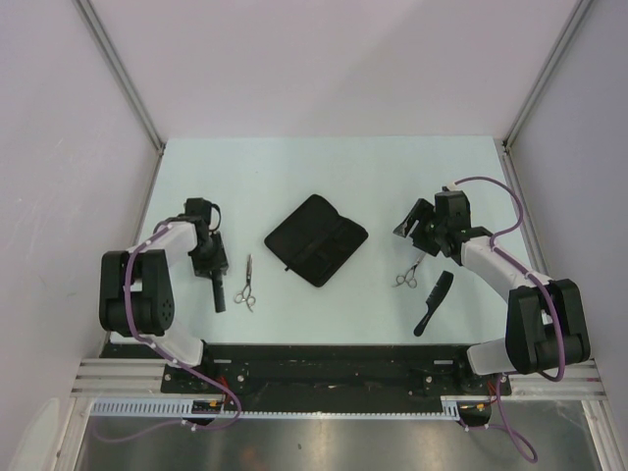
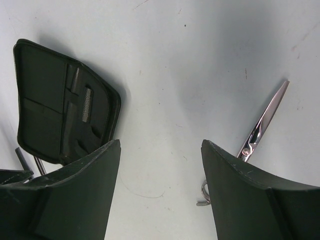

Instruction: Sort the hair-cutting tools

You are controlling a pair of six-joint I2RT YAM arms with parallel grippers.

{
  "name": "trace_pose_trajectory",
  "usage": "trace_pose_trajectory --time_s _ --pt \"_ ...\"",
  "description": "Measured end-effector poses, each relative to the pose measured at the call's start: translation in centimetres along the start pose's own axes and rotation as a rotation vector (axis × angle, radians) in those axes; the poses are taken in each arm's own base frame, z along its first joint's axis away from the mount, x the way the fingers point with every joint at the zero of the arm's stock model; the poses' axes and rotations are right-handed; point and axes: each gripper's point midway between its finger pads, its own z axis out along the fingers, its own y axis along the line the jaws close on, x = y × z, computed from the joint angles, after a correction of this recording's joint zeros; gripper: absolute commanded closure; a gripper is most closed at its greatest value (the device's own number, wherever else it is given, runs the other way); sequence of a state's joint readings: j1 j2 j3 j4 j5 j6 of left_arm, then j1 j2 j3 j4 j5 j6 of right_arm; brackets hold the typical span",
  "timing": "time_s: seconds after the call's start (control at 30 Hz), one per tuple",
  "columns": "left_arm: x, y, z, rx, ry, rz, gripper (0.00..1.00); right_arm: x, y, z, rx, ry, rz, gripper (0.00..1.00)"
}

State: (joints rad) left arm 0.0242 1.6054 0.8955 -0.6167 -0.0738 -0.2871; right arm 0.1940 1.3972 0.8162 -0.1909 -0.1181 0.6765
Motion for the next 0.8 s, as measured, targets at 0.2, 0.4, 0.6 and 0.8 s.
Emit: trace_pose_trajectory --time_s 0.2,0.4,0.6,0.8 --pt "-0.04 -0.14 0.02 0.000 0.011 0.001 0.61 0.00 -0.01 0.00 0.001 0.000 0.000 0.29" --pt "-0.07 -0.16 0.03 -0.003 0.018 0.002 0.69 -0.01 0.00 0.00 0.000 -0.001 0.000 0.29" --pt "-0.11 -0.16 -0.02 -0.004 0.021 0.003 0.75 -0.02 0.04 0.01 -0.001 -0.001 0.000 0.29" --pt "-0.13 -0.16 -0.12 -0.006 0.018 0.005 0.76 0.10 0.25 0.02 -0.007 0.001 -0.005 0.29"
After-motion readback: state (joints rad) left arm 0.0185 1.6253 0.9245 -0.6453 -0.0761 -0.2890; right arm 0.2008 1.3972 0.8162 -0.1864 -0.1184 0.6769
